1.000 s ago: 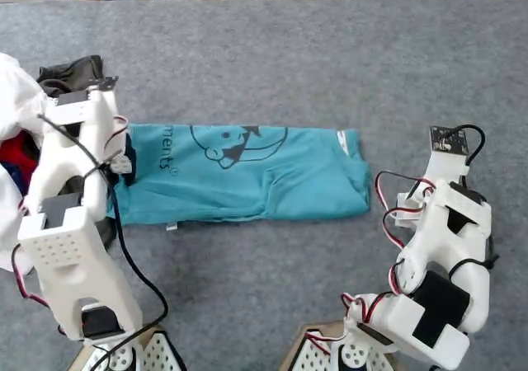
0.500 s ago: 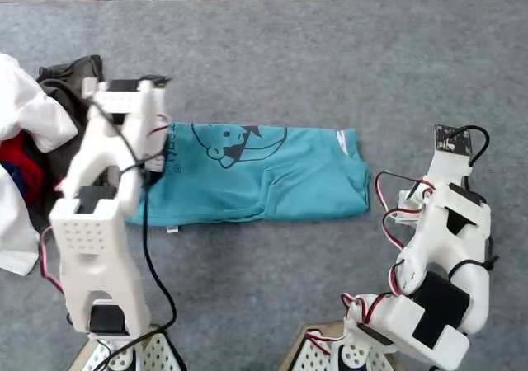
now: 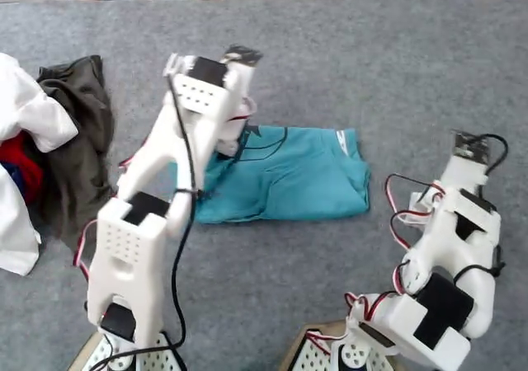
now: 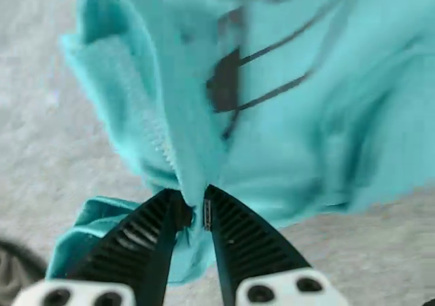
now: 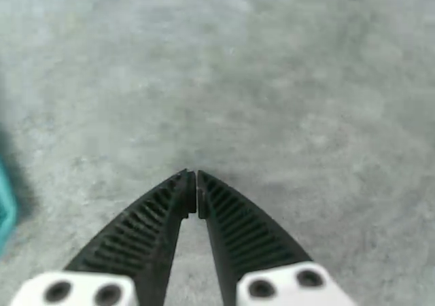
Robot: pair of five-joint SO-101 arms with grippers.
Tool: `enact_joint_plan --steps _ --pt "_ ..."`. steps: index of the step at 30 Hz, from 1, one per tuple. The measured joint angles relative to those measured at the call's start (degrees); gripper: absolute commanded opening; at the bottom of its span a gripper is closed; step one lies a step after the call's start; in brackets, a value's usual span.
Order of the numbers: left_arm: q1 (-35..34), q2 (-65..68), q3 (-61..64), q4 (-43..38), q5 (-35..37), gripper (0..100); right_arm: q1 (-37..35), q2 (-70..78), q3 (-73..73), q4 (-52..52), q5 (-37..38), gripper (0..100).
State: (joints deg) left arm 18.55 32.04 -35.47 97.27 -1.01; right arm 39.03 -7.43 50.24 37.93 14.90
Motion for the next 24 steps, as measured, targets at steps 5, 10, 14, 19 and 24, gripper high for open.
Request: enact_joint_plan --steps 5,10,14,19,24 --pt "6.7 0.0 -4.0 -0.2 0.7 3 0.5 0.0 0.0 -0.7 -1.1 1.5" --pt "12.2 0.0 -4.5 -4.3 4.6 3 0.6 0.0 0.0 -0.9 -1.3 1.5" --pt "15.5 0.0 -4.5 -8.5 8.9 3 1.1 0.0 0.0 -0.9 -1.4 1.5" --pt "19.3 1.1 -4.7 -13.2 13.3 3 1.1 0.0 0.0 -1.1 -1.4 1.5" --pt "22.1 5.0 -4.8 -18.5 17.5 3 4.0 0.0 0.0 -1.8 -5.5 1.5"
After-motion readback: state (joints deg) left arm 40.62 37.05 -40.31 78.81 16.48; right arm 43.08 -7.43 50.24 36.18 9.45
